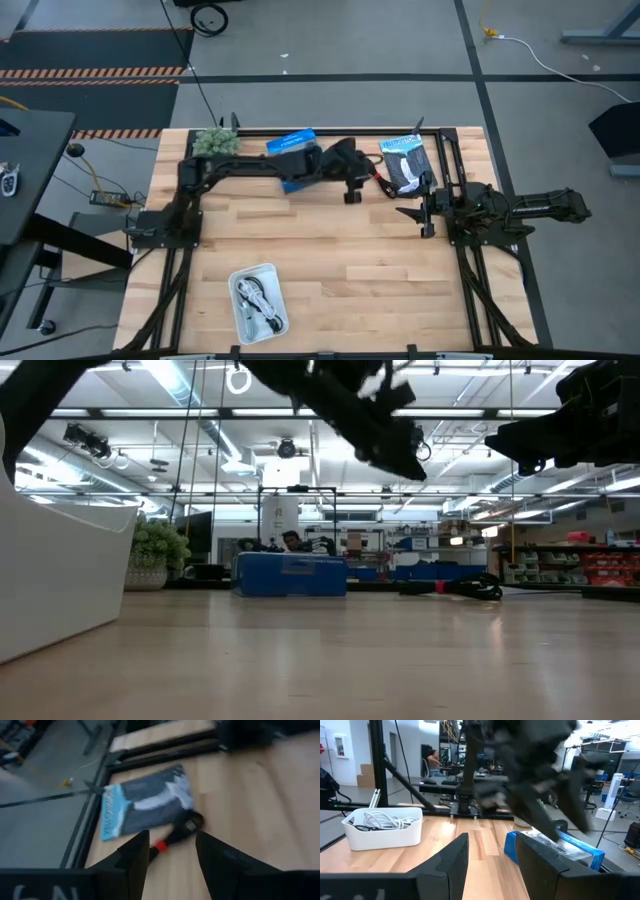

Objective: Pick and place USB-C Cables
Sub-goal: Put the black charger cable into the white bin

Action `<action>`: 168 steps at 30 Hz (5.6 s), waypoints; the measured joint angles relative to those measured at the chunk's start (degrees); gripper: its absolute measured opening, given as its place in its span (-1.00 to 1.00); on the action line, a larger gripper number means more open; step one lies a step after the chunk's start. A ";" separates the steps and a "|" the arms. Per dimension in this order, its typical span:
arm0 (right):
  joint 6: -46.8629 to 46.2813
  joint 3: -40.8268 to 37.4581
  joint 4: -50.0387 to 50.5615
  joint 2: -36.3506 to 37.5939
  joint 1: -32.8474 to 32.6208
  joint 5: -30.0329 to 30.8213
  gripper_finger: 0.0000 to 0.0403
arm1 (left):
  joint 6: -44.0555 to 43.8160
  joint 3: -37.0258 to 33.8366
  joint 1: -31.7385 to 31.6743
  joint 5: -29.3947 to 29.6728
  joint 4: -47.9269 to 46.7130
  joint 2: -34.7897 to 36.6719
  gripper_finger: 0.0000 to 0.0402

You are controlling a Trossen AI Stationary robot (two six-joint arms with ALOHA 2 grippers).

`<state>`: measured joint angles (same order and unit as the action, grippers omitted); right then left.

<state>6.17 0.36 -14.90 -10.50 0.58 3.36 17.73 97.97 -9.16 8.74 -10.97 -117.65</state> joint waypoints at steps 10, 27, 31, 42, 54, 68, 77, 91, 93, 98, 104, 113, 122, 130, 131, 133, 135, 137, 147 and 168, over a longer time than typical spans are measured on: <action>-0.02 0.00 -0.78 0.00 -0.02 0.02 -0.16 | -6.43 -0.04 -2.59 -0.07 17.27 -11.17 -0.14; 0.00 0.00 -0.95 0.02 -0.01 0.01 -0.16 | -11.70 15.00 -3.23 -6.19 11.37 -22.77 -0.14; 0.00 0.00 -0.92 0.01 0.00 0.02 -0.16 | -11.14 14.89 -3.60 -13.26 11.97 -23.27 -0.14; 0.00 0.00 -0.98 0.02 -0.02 0.02 -0.16 | -12.28 14.82 -3.42 -10.90 18.21 -27.01 -0.14; 0.00 0.00 -0.97 0.02 0.00 0.02 -0.16 | -9.12 14.97 -3.38 -7.04 21.98 -27.80 -0.14; 0.00 0.00 -1.39 -0.07 0.00 0.04 -0.16 | -9.61 14.88 -3.16 -12.24 23.08 -30.79 -0.14; 0.00 0.00 -1.38 -0.07 -0.01 0.02 -0.16 | -8.45 14.88 -3.16 -20.84 22.66 -30.79 -0.14; 0.00 0.00 -1.36 -0.07 -0.02 0.01 -0.16 | 7.30 14.88 -2.85 -15.30 20.01 -30.80 -0.14; 0.00 0.00 -1.36 -0.07 0.00 0.00 -0.16 | 9.65 14.89 -2.51 -12.83 18.77 -30.80 -0.14; 0.00 0.00 -1.36 -0.07 0.00 0.00 -0.16 | 13.02 14.99 -1.75 -6.09 17.10 -31.15 -0.15; 0.00 0.00 -1.36 -0.08 -0.02 -0.04 -0.16 | 12.62 15.13 -1.81 -4.89 16.28 -31.97 -0.35; 0.00 0.00 -1.36 -0.11 -0.02 -0.04 -0.16 | 8.77 15.06 -1.76 -4.01 15.44 -32.19 -0.94; -0.01 0.00 -1.37 -0.11 0.00 -0.03 -0.16 | 8.25 14.91 -0.88 -3.11 14.53 -31.46 -0.98; 0.00 0.00 -1.71 -0.11 -0.01 0.03 -0.16 | 9.06 14.72 1.07 -4.06 12.56 -29.06 -0.99; 0.00 0.00 -1.98 -0.13 -0.01 0.02 -0.16 | 9.47 14.73 1.29 -4.07 11.99 -28.92 -0.99; 0.00 0.00 -2.04 -0.13 -0.02 -0.01 -0.16 | 10.21 14.73 1.75 -4.06 11.23 -28.79 -0.99; -0.01 0.00 -2.23 -0.13 -0.01 -0.06 -0.16 | 10.47 14.73 2.21 -4.05 10.67 -28.67 -0.99; 0.00 0.00 -2.23 -0.15 -0.02 -0.04 -0.16 | 10.75 14.75 2.72 -4.00 10.31 -28.63 -0.99; -0.02 0.00 -2.53 -0.16 -0.02 -0.35 -0.16 | 17.11 14.84 6.58 -0.65 3.66 -25.68 -1.00; 0.00 0.00 -3.28 -0.22 0.00 0.28 -0.16 | 16.77 14.91 10.34 6.85 -17.45 -14.95 -1.00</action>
<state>6.17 0.36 -18.17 -10.72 0.58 3.63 34.50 112.88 1.18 15.59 -28.42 -132.60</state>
